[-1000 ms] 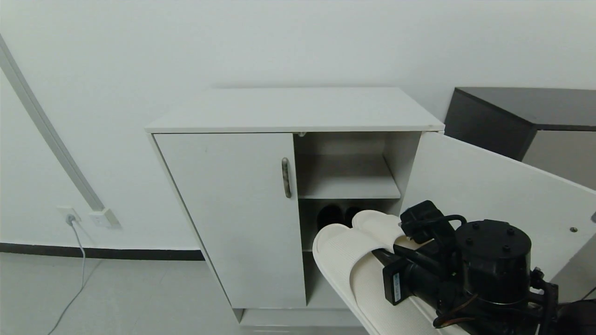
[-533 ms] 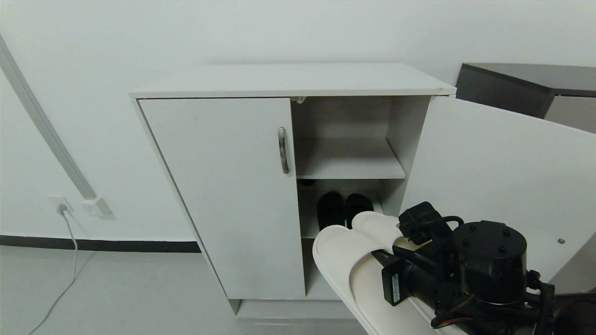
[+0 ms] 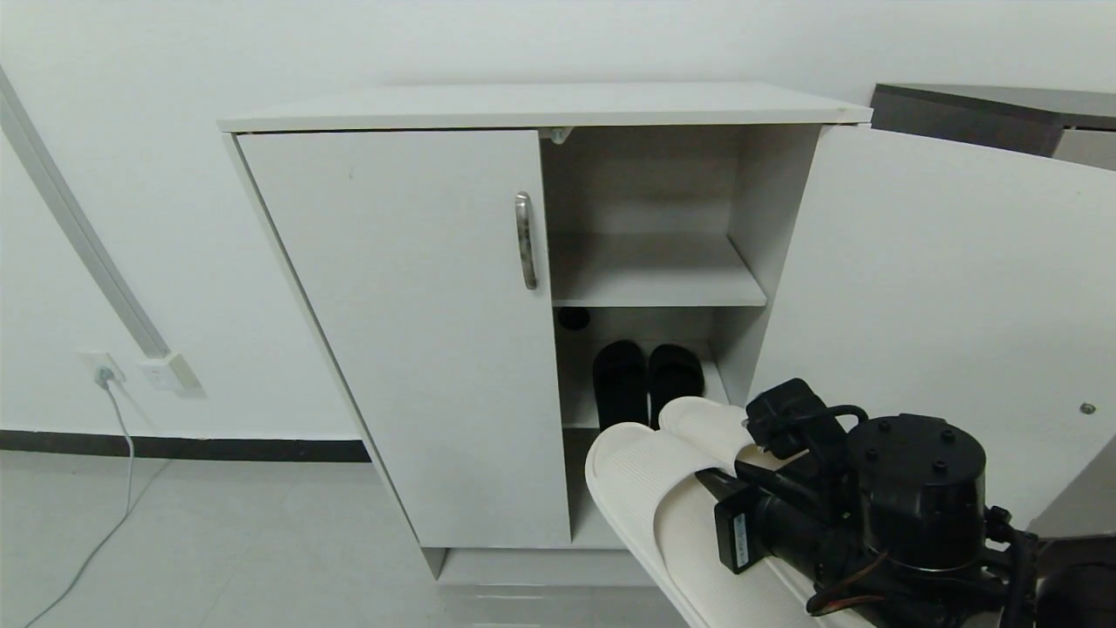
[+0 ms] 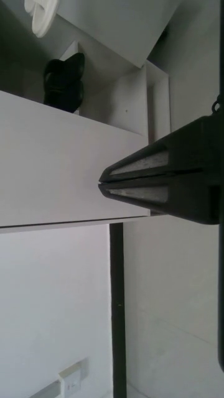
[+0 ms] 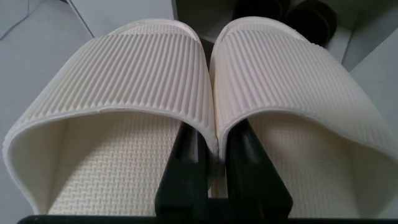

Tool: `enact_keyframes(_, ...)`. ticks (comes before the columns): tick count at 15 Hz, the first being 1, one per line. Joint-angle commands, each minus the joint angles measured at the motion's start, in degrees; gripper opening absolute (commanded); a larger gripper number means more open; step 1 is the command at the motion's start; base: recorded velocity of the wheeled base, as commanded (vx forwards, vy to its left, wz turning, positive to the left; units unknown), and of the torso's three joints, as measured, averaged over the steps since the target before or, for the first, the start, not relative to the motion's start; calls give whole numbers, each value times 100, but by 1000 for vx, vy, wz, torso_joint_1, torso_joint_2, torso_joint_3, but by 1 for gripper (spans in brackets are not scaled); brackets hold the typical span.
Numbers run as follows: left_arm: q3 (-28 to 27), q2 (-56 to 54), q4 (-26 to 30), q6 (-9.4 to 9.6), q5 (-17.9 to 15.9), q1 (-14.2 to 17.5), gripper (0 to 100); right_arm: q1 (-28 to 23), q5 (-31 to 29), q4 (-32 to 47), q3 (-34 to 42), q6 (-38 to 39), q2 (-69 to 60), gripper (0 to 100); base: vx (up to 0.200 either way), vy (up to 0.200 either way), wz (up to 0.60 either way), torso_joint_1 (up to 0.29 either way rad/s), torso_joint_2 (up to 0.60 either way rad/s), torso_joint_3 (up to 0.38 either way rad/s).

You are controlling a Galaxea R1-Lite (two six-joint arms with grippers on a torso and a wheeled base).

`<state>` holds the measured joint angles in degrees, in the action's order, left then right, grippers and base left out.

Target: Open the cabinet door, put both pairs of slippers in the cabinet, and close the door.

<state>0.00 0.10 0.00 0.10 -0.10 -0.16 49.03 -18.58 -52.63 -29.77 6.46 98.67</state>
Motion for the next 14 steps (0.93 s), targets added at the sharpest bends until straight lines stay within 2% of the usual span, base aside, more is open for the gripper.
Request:
enact_keyframes(1,0,-1,0,-10,1,-2,0,1,-5,-2,-20,-22,29,0,0,0,0,0,0,0)
enact_keyframes(3,0,-1,-9,-1,1,-2,0,36,-58,-46,-55,-268,100,0,0,0,0,0,0,0)
enact_keyframes(5,0,-1,0,-1,1,-2,0,203,-594,139,-741,-215,451,0,0,0,0,0,0,0)
enact_keyframes(6,0,-1,-9,-10,1,-2,0,239,-1130,499,-1382,-48,724,0,0,0,0,0,0,0)
enact_keyframes(8,0,-1,0,-10,1,-2,0,335,-1763,1466,-2384,127,891,0,0,0,0,0,0,0)
enact_keyframes(11,0,-1,-9,-19,1,-2,0,335,-2273,2784,-3668,426,900,0,0,0,0,0,0,0)
enact_keyframes(13,0,-1,-9,-19,1,-2,0,274,-2537,3399,-4256,576,952,0,0,0,0,0,0,0)
enact_keyframes(14,0,-1,-9,-19,10,-2,0,265,-2537,3470,-4336,611,961,0,0,0,0,0,0,0)
